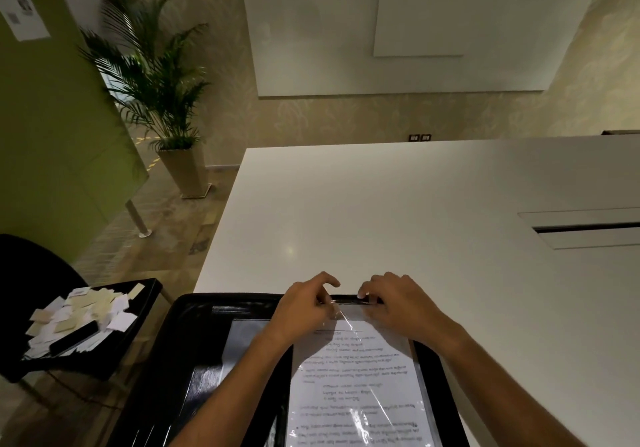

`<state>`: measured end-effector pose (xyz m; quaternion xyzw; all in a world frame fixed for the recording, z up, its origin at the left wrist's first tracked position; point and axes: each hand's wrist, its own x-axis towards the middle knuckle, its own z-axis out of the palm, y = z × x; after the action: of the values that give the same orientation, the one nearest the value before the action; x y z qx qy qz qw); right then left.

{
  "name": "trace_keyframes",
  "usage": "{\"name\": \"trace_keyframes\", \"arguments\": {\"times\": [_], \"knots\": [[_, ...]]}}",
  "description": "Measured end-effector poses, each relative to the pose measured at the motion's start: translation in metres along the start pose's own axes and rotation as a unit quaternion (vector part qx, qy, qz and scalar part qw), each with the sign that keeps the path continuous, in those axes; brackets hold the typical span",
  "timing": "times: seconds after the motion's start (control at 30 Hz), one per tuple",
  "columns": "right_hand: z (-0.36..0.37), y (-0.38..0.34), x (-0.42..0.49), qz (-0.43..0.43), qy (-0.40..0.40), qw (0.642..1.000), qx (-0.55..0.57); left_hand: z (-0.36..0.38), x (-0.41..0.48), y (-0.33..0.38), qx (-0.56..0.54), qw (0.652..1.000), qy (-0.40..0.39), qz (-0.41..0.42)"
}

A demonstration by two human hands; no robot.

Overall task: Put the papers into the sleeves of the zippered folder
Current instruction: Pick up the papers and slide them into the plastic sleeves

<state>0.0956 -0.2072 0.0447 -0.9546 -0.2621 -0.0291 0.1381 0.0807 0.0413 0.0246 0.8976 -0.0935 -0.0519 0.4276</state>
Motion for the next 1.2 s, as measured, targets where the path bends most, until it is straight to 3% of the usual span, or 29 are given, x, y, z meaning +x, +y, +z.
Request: {"name": "trace_keyframes", "arguments": {"times": [0.1,0.17,0.33,0.4,0.47,0.53,0.6,0.67,0.73,0.87,1.0,1.1,1.2], "knots": [[0.012,0.003,-0.013,0.01,0.015,0.999,-0.035,-0.007,-0.005,-0.003,-0.077,0.997,0.007,-0.003],[0.016,0.011,-0.021,0.037,0.028,0.999,-0.019,-0.017,-0.011,-0.01,-0.062,0.997,0.042,-0.001],[0.012,0.019,-0.034,0.059,0.097,0.99,-0.081,-0.056,-0.051,-0.039,0.129,0.97,0.207,-0.002],[0.014,0.0,-0.043,0.038,0.161,0.985,-0.048,-0.069,-0.073,-0.047,0.193,0.955,0.226,-0.006],[0.024,-0.032,-0.056,0.004,0.192,0.981,0.017,-0.072,-0.095,-0.046,0.234,0.946,0.221,0.042],[0.04,-0.061,-0.068,-0.006,0.144,0.988,0.054,-0.063,-0.115,-0.038,0.264,0.938,0.185,0.127],[0.055,-0.071,-0.074,-0.001,0.034,0.999,0.034,-0.046,-0.132,-0.032,0.306,0.93,0.122,0.159],[0.066,-0.065,-0.079,-0.001,-0.044,0.999,-0.013,-0.031,-0.147,-0.035,0.351,0.923,0.086,0.131],[0.065,-0.054,-0.084,-0.017,-0.072,0.997,-0.024,-0.03,-0.16,-0.044,0.367,0.924,0.083,0.067],[0.055,-0.037,-0.096,-0.011,-0.058,0.996,-0.061,-0.069,-0.191,-0.078,0.35,0.921,0.144,-0.09],[0.052,-0.051,-0.109,-0.046,-0.036,0.998,0.03,-0.11,-0.227,-0.112,0.331,0.896,0.182,-0.232],[0.059,-0.059,-0.122,-0.054,-0.074,0.996,-0.002,-0.131,-0.246,-0.129,0.243,0.896,0.178,-0.326],[0.056,-0.064,-0.131,-0.029,-0.043,0.999,0.0,-0.141,-0.261,-0.125,0.07,0.919,0.203,-0.33]]}}
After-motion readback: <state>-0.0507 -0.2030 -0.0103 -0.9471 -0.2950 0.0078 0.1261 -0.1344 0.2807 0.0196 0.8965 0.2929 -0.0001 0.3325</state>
